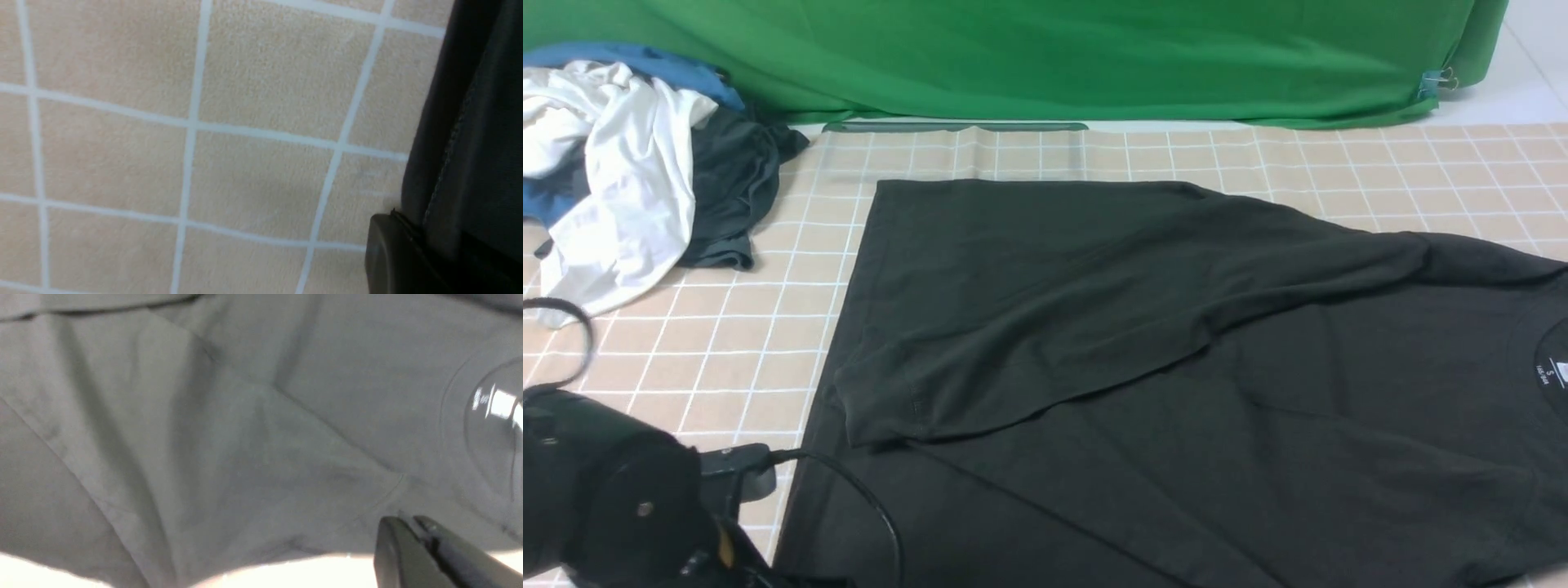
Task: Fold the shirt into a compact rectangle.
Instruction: 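Grasp the near edge of the shirt at its hem and shoulder corners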
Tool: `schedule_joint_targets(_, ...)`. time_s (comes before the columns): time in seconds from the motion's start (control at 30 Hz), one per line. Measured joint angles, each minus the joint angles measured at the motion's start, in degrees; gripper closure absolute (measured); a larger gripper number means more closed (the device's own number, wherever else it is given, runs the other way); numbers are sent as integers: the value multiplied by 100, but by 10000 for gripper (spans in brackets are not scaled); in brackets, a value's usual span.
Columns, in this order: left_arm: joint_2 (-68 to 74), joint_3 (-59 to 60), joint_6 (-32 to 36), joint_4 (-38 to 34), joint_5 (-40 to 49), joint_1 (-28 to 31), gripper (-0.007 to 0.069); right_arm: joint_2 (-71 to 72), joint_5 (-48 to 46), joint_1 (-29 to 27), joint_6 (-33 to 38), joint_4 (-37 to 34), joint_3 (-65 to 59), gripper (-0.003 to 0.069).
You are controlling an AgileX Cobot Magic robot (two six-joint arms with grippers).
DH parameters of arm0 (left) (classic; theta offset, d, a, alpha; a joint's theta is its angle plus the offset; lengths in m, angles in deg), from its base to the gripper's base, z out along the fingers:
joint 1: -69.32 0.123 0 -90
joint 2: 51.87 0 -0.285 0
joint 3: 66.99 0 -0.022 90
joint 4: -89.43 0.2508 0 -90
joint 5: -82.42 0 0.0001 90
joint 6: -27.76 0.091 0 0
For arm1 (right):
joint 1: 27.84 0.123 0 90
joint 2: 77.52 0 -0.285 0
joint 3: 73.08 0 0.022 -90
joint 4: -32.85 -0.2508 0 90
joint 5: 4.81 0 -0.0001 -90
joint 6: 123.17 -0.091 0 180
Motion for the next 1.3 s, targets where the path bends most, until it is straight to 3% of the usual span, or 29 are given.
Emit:
schedule_joint_targets(0.13, -490, -54, -193, 247, 413, 0, 593, -392, -380, 0, -30, -164, 0, 613)
schedule_joint_targets(0.33, -1147, -54, -498, 543, 1067, 0, 593, -1161, -703, 0, 61, -1058, 0, 568)
schedule_joint_targets(0.4, -1318, -54, -540, 676, 1072, 0, 593, -1390, -638, 68, 323, -1488, 0, 456)
schedule_joint_targets(0.47, -1355, -54, -547, 694, 1072, 0, 593, -1469, -568, 174, 390, -1554, -14, 390)
schedule_joint_targets(0.57, -1366, -54, -551, 692, 1077, 0, 593, -1602, -263, 656, 387, -1588, -181, 224)
schedule_joint_targets(0.67, -1366, -54, -553, 697, 1077, 0, 593, -1681, 237, 1239, -83, -1207, -643, 148)
schedule_joint_targets(0.87, -1366, -54, -553, 697, 1070, 0, 593, -1727, 1266, 1721, -1602, -449, -1656, 127)
schedule_joint_targets(1.07, -1366, -54, -553, 716, 878, 0, 593, -1809, 2263, 1775, -2034, -432, -2145, 126)
schedule_joint_targets(1.3, -1366, -54, -553, 715, 857, 0, 593, -2344, 2384, 1771, -2063, -434, -2152, 126)
